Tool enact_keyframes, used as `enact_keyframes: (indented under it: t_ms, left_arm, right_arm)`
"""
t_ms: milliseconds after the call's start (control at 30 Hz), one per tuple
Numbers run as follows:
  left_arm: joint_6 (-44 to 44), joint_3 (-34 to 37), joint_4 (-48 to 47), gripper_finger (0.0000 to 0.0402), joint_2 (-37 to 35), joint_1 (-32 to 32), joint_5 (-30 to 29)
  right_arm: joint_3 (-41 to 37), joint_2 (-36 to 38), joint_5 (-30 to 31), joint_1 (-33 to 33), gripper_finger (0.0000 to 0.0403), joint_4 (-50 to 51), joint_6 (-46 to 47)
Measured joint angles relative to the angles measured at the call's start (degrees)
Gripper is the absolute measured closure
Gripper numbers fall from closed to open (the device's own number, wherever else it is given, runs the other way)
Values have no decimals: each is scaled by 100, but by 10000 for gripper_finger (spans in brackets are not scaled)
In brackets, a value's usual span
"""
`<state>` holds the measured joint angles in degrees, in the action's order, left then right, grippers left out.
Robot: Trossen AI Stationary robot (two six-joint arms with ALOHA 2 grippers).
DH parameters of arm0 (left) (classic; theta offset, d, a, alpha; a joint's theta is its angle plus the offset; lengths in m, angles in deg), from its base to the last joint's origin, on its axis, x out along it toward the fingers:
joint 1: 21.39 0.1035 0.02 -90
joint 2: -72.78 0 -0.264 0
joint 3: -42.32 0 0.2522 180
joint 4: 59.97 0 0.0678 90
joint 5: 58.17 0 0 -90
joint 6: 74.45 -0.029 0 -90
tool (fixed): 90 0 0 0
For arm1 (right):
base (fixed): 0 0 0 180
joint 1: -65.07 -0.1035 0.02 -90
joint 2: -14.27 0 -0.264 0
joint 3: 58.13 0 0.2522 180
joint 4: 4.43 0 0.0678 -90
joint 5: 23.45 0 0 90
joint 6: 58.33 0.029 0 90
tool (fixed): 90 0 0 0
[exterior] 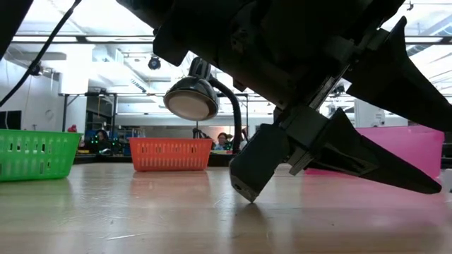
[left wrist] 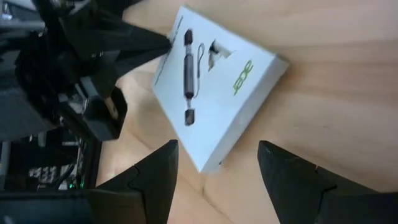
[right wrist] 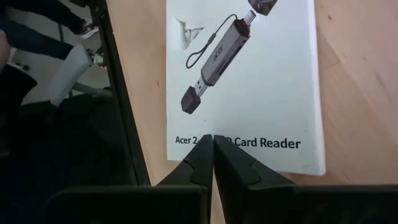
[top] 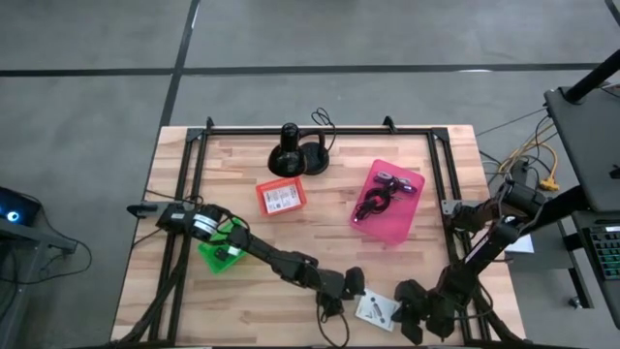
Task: Pick and place items into bin
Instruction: Stack the card reader box on top of the card reader box in the orange bin
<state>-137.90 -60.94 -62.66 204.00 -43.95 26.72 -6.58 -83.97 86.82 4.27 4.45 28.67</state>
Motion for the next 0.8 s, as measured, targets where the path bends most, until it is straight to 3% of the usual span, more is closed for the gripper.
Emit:
enact_keyframes:
  t_ms: [467,800]
  left_arm:
    - [-336,-118,288,197,223,-8,719]
    - [-330,-301,235,197,366,12,616]
  right_arm:
    - [-34,-2,287,-18,395,-89,-316]
    - [-76,-9,357,-18,395,-157,-411]
